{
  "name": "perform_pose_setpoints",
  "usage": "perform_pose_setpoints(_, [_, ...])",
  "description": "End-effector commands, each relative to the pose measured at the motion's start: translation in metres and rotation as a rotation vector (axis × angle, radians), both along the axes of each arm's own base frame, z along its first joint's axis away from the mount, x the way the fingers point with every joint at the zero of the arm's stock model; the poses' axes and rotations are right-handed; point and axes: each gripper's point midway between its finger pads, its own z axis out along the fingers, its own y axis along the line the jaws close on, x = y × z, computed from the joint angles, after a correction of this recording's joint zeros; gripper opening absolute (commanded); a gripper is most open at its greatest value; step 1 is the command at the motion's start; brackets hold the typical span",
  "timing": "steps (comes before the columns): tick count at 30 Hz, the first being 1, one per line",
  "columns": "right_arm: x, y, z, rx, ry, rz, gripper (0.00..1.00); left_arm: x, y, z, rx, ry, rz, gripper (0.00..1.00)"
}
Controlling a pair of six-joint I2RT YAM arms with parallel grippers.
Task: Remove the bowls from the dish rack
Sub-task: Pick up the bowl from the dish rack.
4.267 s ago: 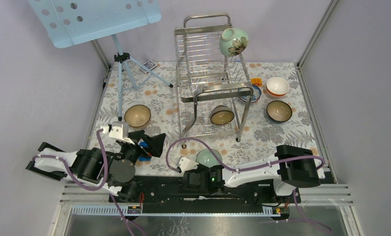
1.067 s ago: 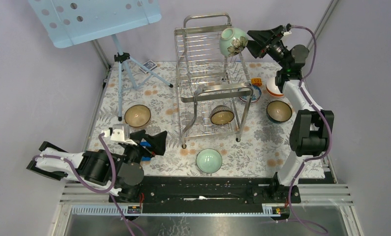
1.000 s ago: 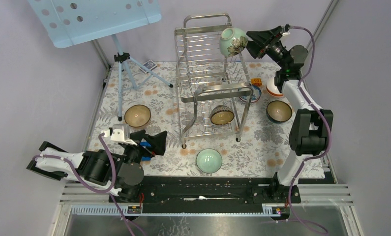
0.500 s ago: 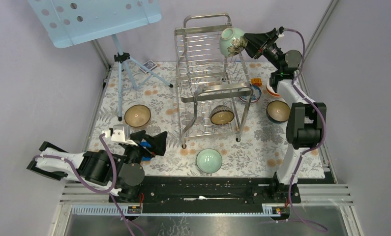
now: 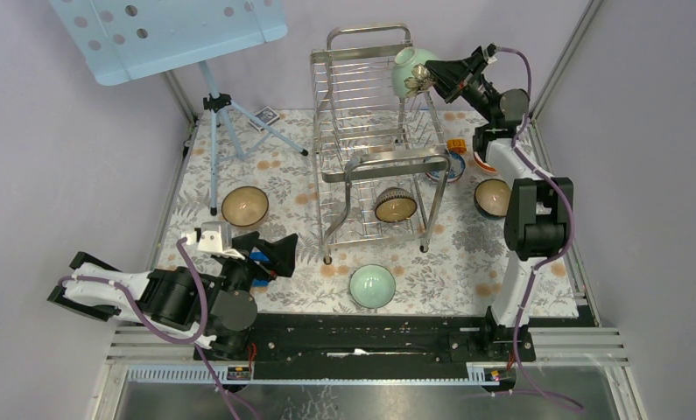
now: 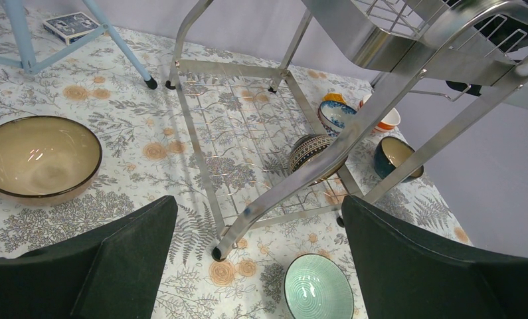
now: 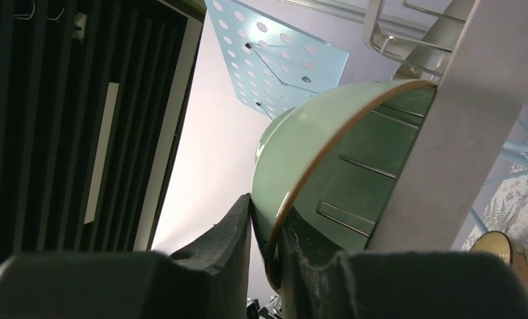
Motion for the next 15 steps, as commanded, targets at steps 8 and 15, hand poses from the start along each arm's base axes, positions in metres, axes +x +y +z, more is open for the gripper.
perform_pose_setpoints(8, [-0.026, 0.008, 0.052, 0.079, -0.217, 0.059, 0.03, 0.002, 0.003, 0.004, -0.021, -0.009, 0.021, 0.99])
perform_pose_setpoints(15, [-0.035, 0.011, 0.083, 0.128, -0.310, 0.076, 0.00, 0.002, 0.004, 0.005, -0.027, -0.010, 0.023, 0.99])
